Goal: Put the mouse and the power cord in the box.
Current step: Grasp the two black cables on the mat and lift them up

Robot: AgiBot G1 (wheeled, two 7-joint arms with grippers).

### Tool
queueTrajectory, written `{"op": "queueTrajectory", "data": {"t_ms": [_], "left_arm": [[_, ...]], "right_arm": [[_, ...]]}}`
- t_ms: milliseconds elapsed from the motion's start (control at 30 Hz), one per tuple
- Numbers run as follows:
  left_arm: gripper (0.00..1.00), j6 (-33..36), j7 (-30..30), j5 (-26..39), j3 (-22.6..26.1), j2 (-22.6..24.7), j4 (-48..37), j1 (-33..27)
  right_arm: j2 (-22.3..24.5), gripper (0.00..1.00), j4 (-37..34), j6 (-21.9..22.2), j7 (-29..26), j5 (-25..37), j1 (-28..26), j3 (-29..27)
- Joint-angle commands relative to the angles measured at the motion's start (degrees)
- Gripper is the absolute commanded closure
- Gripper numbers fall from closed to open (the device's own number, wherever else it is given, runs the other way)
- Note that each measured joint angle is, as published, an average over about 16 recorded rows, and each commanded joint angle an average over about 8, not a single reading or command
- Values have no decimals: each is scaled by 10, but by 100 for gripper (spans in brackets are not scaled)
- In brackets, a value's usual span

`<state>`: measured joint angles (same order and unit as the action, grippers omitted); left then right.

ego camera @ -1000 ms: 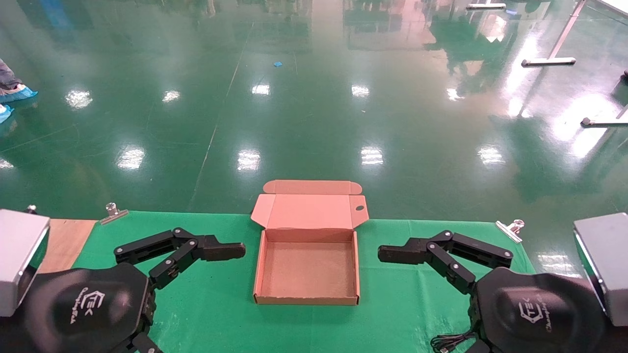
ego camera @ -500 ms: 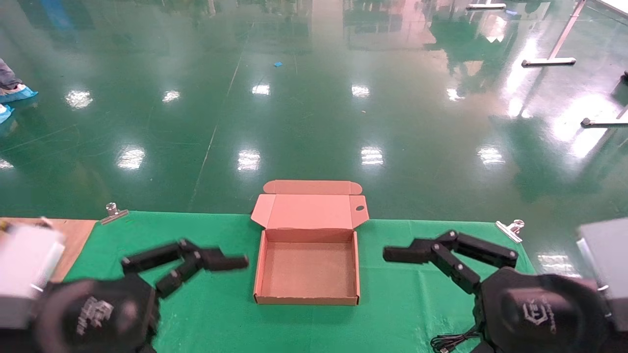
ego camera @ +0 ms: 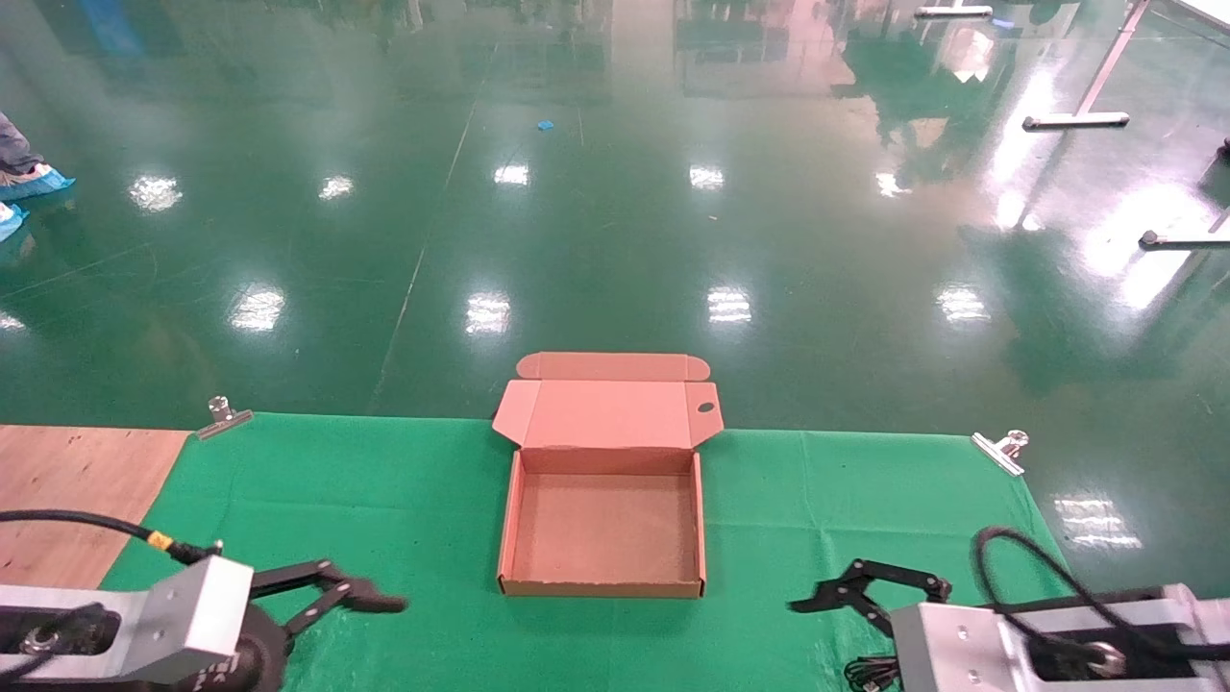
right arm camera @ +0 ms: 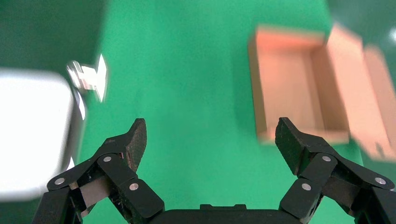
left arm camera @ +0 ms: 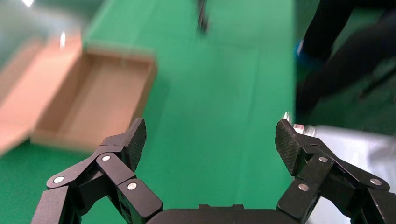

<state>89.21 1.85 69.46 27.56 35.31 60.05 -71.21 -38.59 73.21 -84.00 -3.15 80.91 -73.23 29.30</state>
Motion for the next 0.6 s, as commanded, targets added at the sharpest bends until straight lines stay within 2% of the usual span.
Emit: {"op": "queueTrajectory", "data": {"t_ms": [33,167,333,600], "left_arm": [[0,1,-13,40,17,1,-22,-16],[0,-5,-42,120,51,12,-81,-54],[0,-32,-79,208,85,34,-166,-94],[0,-113,-142,305,122,83,-317,-137]], "right_arm": [[-9,0,-4,2,10,58,-18,20],[-32,0,-34,15,33,147,-49,50],[-64,0,-86,42,74,227,-74,79],[-121,0,-186,92,153,301,-99,111]]}}
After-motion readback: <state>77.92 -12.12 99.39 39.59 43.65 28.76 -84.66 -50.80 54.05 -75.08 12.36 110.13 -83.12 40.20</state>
